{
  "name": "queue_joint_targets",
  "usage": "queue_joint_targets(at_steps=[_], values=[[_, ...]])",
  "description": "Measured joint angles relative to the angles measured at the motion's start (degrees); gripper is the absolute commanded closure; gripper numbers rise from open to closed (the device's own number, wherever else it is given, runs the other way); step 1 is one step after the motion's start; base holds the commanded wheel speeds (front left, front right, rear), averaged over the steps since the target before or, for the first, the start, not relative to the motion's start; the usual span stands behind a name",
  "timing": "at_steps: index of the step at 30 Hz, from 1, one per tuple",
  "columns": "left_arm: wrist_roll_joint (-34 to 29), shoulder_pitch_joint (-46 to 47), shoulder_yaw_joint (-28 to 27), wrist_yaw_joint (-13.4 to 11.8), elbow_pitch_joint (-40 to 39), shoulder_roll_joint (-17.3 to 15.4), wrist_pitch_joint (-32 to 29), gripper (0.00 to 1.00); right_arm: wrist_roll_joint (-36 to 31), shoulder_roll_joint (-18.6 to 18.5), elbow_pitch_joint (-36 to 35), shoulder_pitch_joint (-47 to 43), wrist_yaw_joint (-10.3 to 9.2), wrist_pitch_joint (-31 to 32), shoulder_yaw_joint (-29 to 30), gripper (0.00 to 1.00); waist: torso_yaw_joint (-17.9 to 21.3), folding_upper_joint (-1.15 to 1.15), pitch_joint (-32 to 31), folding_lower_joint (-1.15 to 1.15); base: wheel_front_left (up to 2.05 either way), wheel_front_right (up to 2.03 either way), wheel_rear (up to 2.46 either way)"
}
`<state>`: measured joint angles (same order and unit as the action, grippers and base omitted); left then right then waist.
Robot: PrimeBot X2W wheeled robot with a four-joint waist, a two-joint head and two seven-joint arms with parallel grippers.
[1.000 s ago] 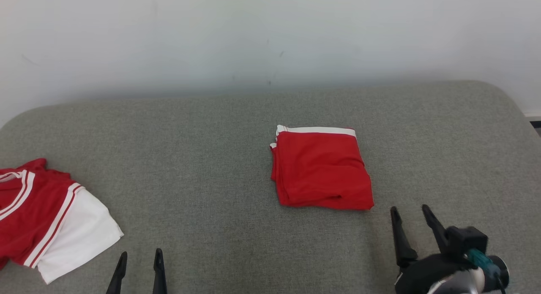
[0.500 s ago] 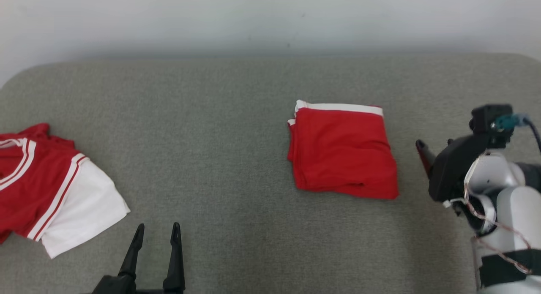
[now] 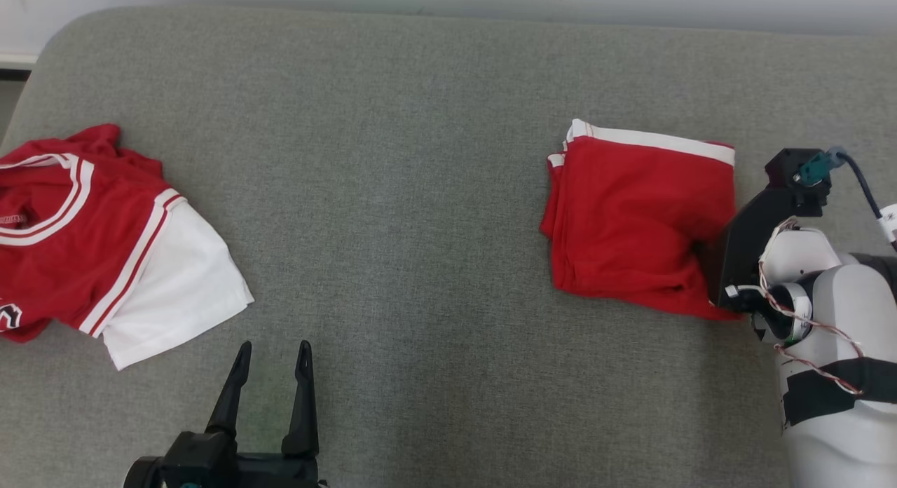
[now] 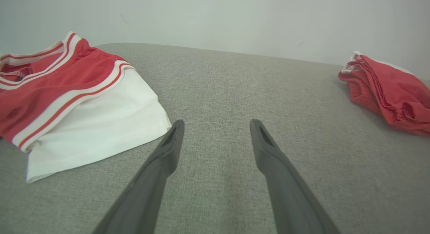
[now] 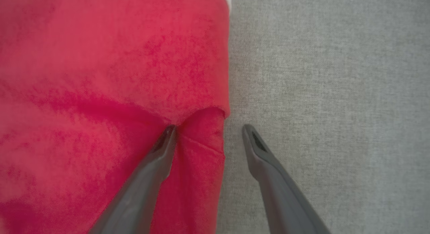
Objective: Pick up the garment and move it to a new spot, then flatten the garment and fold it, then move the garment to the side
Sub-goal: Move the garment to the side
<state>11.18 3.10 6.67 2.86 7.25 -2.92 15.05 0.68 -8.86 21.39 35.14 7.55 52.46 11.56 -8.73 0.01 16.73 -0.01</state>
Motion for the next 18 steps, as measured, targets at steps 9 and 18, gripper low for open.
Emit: queue_joint_targets(at_steps=[9, 18], values=[[0.42, 1.74, 0.63, -0.34, -0.37, 0.01, -0.01, 0.00, 0.38, 0.38, 2.00, 2.19, 0.00, -0.85, -4.09, 1.00, 0.15, -0.01, 2.25, 0.00, 0.00, 0.00, 0.00], [-2.60, 2.56, -1.48, 0.82, -2.61, 0.01, 0.00, 0.00, 4.80, -5.31, 1.49, 2.49, 0.07, -3.38, -12.16, 1.00, 5.67, 0.00, 3.02, 0.01, 0.00, 0.00, 0.00]])
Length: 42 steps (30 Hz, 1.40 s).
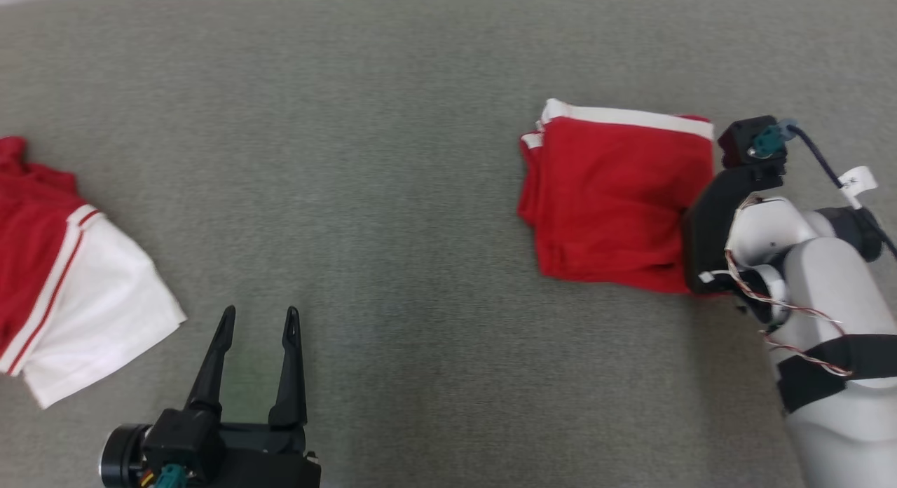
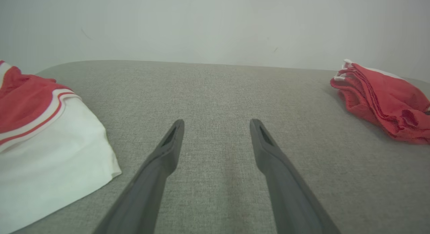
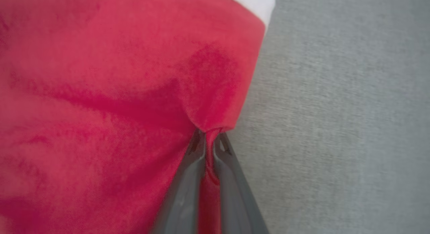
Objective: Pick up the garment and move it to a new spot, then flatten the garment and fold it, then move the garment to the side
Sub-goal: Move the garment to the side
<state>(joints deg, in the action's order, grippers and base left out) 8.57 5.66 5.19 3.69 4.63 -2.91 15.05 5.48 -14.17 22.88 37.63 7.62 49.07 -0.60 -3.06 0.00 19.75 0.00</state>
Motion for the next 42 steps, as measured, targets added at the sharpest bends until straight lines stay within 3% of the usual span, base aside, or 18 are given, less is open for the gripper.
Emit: queue_joint_targets(at_steps=[6, 13, 19, 28, 33, 42], values=[[-2.13, 1.63, -0.97, 1.36, -1.54, -0.34, 0.00, 0.00, 0.81, -6.95, 0.35, -0.10, -0.03, -2.97, -2.26, 1.00, 4.95, 0.00, 1.51, 0.00, 0.00, 0.00, 0.00], [-4.20, 4.72, -0.57, 2.36, -6.33, -2.16, 0.00, 0.00, -2.93, -14.05, 2.38, 0.98, -0.03, -7.80, -2.19, 1.00, 9.10, 0.00, 5.62, 0.00, 0.00, 0.00, 0.00], [-5.38, 6.11, 0.14, 2.74, -10.63, -3.32, 0.00, 0.00, -6.86, -19.28, 4.53, 2.28, -0.03, -13.39, -0.34, 1.00, 10.59, 0.01, 9.27, -0.01, 0.00, 0.00, 0.00], [-6.12, 6.61, 1.85, 2.93, -15.19, -4.72, 0.00, 0.00, -12.57, -27.96, 9.92, 6.19, -0.04, -26.57, 0.41, 1.00, 10.49, 0.01, 14.66, -0.01, 0.00, 0.00, 0.00], [-6.42, 6.69, 1.98, 2.87, -16.00, -4.77, 0.00, 0.00, -16.24, -29.14, 11.93, 8.69, -0.04, -30.51, 2.46, 1.00, 8.93, 0.01, 16.13, -0.01, 0.00, 0.00, 0.00], [-6.42, 6.62, 2.11, 2.67, -16.01, -4.67, 0.00, 0.00, -20.34, -28.17, 14.89, 9.32, -0.04, -32.10, 7.84, 1.00, 7.65, 0.00, 16.37, 0.00, 0.00, 0.00, 0.00]])
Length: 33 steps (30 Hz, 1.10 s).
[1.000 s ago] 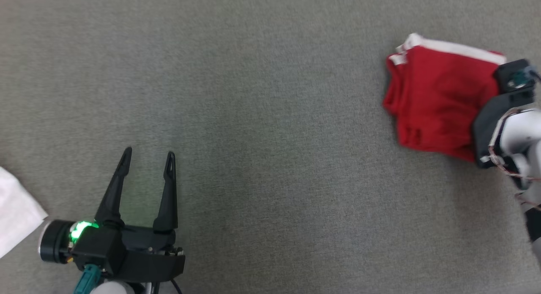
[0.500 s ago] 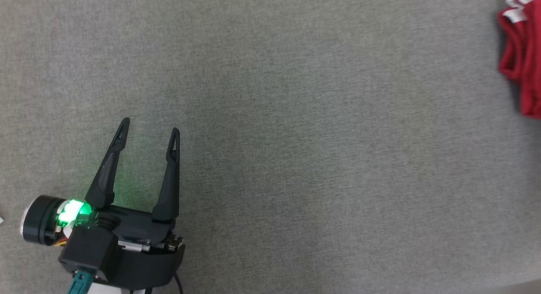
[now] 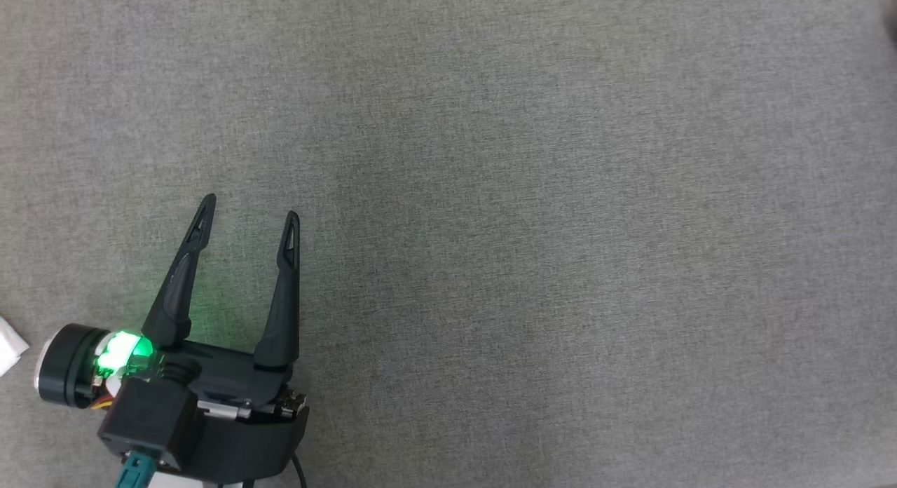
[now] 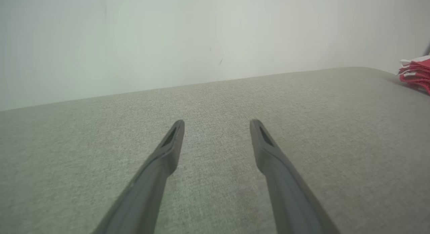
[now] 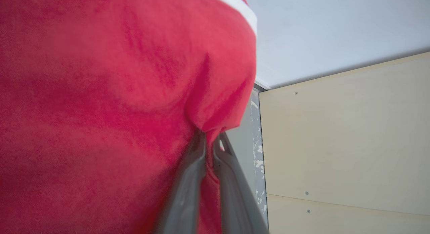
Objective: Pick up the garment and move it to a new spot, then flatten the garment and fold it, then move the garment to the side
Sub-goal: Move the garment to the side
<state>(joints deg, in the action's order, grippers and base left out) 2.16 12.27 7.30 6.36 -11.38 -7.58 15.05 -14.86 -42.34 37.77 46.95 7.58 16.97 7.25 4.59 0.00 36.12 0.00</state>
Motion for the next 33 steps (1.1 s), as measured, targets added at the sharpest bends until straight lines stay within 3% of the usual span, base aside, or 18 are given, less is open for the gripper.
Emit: queue_joint_targets(at_steps=[4, 5, 6, 13, 23, 33], values=[[-0.01, -0.32, 0.25, -0.07, 0.35, -0.10, 0.00, 0.00, -2.48, 1.43, 0.08, -1.20, 0.00, -1.94, 4.35, 1.00, 0.53, 0.00, -0.62, 0.00, 0.00, 0.00, 0.00], [-0.04, -0.37, 0.35, -0.07, 0.47, -0.16, 0.00, 0.00, -2.91, 1.99, -0.13, -1.27, 0.00, -2.92, 5.02, 0.11, 0.64, 0.00, -0.79, 0.00, 0.00, 0.00, 0.00], [-0.09, -0.38, 0.46, -0.07, 0.63, -0.19, 0.00, 0.00, -3.52, 2.44, -0.32, -1.36, 0.00, -3.56, 5.77, 0.00, 0.76, 0.00, -0.98, 0.00, 0.00, 0.00, 0.00], [0.21, -0.52, 0.78, -0.07, 2.00, 0.01, 0.00, 0.00, -4.59, 6.38, -0.97, -2.71, 0.00, -9.14, 9.69, 0.00, 0.98, 0.00, -3.50, 0.00, 0.00, 0.00, 0.00], [2.03, -3.15, 0.58, -0.79, 6.57, 2.14, 0.00, 0.00, 6.05, 14.13, -2.78, -9.20, 0.00, -20.46, 12.49, 0.00, 0.29, 0.00, -11.01, 0.01, 0.00, 0.00, 0.00], [4.12, -10.05, -1.78, -2.82, 11.07, 3.66, 0.00, 0.00, 15.55, 21.99, -15.40, -24.75, -0.01, -23.24, 9.33, 0.00, -0.79, -0.02, -20.93, 0.02, 0.00, 0.00, 0.00]])
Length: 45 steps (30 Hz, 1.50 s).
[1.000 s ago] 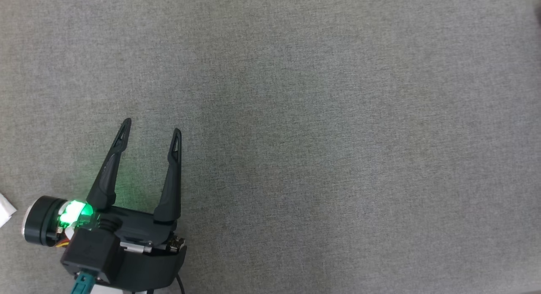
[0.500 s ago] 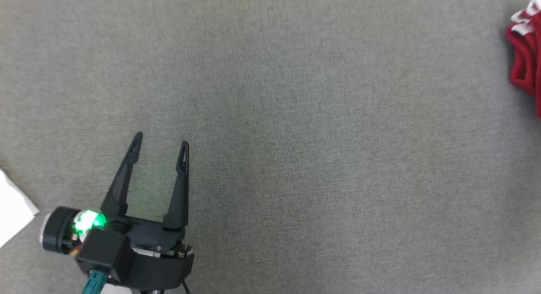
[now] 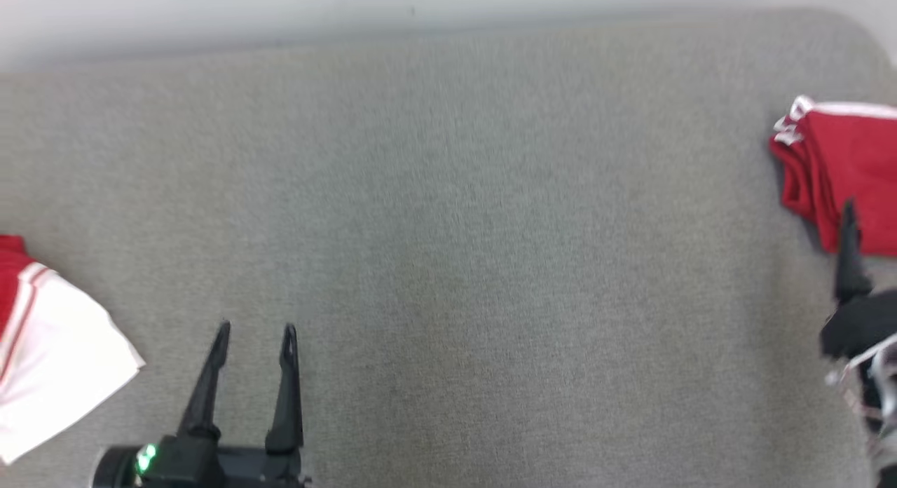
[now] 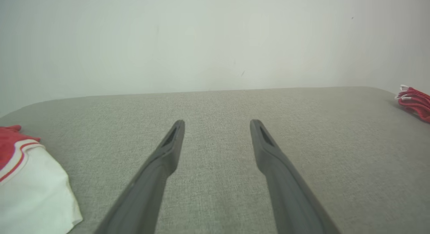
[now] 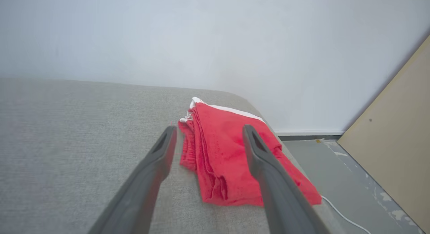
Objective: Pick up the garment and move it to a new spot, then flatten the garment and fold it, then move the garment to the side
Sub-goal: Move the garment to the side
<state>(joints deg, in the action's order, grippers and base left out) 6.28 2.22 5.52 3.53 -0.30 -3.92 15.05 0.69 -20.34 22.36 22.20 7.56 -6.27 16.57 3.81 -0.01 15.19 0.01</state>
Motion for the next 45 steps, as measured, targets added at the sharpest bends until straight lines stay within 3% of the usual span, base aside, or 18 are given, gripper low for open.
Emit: queue_joint_targets(at_steps=[9, 17, 31, 45], values=[[0.55, -3.57, 0.02, -0.19, 3.75, 0.71, 0.00, 0.00, 3.09, 8.27, -13.13, -14.96, 0.00, 1.04, -2.98, 0.00, -1.80, 0.00, -7.62, 0.01, 0.00, 0.00, 0.00], [0.90, -6.36, -2.14, -0.86, 6.88, 0.86, 0.00, 0.00, 2.59, 14.66, -18.66, -23.35, 0.00, -0.48, -3.09, 0.00, -4.07, 0.00, -12.49, 0.00, 0.00, 0.00, 0.00], [0.79, -7.81, -4.46, -0.53, 8.71, 0.96, 0.00, 0.00, 2.74, 16.67, -13.84, -24.31, 0.00, -3.82, -8.64, 0.00, -4.14, 0.01, -15.10, -0.02, 0.00, 0.00, 0.00], [0.69, -7.70, -4.92, -0.43, 9.05, 0.97, 0.00, 0.00, 2.56, 16.92, -12.84, -24.08, 0.00, -5.14, -6.90, 0.00, -3.78, 0.02, -14.69, -0.01, 0.00, 0.00, 0.00]])
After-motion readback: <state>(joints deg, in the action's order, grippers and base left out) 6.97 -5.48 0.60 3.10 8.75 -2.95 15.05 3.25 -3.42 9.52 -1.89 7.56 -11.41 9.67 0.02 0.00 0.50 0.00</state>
